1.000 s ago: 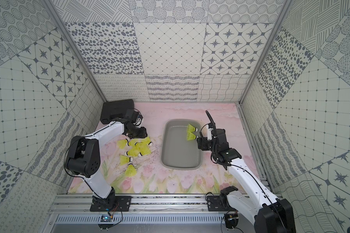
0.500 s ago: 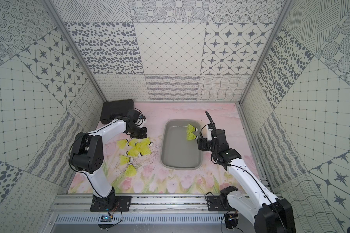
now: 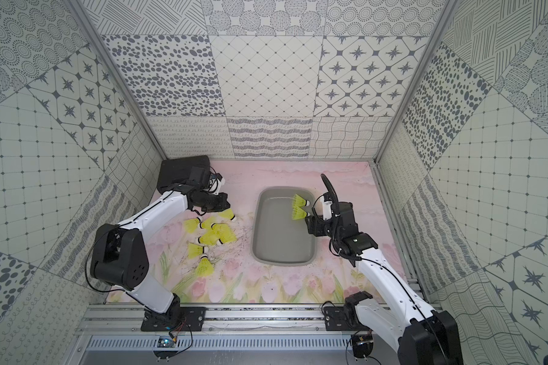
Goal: Put the shuttlecocks into the storage box
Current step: Pick up the shuttlecock at the center of the board.
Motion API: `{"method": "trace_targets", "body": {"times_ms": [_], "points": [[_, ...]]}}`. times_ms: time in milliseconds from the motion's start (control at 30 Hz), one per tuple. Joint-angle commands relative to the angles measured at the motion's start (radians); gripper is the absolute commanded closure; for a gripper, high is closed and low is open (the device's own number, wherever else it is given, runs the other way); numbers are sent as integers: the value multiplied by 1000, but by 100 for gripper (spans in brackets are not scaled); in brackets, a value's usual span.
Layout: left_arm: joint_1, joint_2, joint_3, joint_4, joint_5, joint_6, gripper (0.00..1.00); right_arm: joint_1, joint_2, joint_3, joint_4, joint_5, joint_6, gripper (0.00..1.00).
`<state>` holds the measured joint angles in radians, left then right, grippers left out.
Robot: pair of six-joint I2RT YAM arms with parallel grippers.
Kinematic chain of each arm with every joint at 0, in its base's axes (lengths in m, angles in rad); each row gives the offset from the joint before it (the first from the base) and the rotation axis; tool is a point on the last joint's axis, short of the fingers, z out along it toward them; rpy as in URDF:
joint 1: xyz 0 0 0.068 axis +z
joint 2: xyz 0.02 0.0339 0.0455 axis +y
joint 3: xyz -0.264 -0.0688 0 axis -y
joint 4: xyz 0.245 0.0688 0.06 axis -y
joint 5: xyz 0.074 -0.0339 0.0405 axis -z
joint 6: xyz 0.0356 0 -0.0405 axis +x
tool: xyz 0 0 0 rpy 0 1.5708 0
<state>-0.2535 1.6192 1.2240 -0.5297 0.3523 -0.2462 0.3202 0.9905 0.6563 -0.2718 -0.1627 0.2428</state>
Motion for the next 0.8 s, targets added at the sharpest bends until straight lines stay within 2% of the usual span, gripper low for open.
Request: {"method": "trace_targets", "body": {"times_ms": [0,133,333,533,767], "points": [[2,-103,-30,152,117,-145,100,17,-3,-20,161,-128,-88,25],[2,-176,-32,184,182,-194,100,84,1,-24,234,-185,-195,25],[-24,-228,-66,285,298,-339,100,179,88,29,285,-245,-234,26],[-79,-246,-95,327,312,-440,100,263,207,106,305,-288,-239,29],[-127,-228,-95,351,336,-489,100,313,356,216,300,-323,-218,31]]}}
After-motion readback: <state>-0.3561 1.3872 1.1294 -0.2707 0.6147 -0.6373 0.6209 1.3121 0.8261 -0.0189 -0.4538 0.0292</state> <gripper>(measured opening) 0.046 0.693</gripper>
